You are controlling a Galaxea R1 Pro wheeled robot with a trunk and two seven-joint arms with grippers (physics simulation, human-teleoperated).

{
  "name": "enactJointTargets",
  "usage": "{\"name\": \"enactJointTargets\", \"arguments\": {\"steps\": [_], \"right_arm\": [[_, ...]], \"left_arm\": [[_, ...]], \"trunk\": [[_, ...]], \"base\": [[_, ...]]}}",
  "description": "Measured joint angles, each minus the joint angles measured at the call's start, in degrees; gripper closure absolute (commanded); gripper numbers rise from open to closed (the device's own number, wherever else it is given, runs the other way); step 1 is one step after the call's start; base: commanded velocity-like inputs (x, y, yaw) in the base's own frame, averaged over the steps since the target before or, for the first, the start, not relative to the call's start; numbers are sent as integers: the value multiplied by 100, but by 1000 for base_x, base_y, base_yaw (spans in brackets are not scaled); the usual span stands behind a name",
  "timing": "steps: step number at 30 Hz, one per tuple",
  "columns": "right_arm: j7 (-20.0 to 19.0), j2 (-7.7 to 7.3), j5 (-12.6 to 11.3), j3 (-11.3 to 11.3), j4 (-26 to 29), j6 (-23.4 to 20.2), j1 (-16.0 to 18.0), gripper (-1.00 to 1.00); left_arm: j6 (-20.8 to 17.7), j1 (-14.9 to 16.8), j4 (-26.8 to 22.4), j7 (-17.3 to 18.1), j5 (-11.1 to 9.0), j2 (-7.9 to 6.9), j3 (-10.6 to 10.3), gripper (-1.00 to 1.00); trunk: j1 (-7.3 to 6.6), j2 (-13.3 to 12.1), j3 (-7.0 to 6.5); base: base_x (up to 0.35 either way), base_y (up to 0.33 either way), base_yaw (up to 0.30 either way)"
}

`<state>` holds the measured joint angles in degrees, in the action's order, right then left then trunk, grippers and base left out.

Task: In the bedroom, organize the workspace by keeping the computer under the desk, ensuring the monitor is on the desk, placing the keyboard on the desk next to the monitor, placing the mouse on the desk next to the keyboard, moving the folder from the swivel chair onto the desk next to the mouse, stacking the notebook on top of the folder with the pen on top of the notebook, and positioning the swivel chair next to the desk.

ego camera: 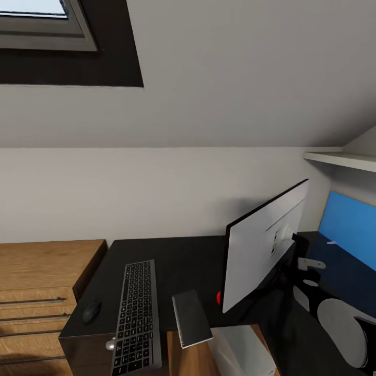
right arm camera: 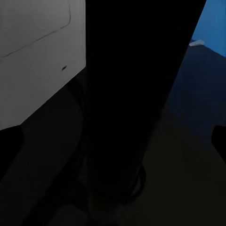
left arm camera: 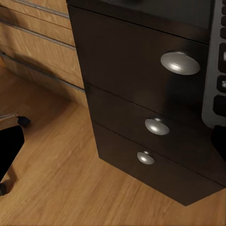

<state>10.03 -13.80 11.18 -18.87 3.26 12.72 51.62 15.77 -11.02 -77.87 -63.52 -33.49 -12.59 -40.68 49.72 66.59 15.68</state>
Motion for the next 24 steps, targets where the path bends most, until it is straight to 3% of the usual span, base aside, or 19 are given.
{"name": "enactJointTargets", "arguments": {"steps": [24], "right_arm": [[-2,0,0,0,0,0,0,-100]], "left_arm": [[0,0,0,0,0,-2,0,-100]], "trunk": [[0,1,0]], "base": [[8,-12,0]]}}
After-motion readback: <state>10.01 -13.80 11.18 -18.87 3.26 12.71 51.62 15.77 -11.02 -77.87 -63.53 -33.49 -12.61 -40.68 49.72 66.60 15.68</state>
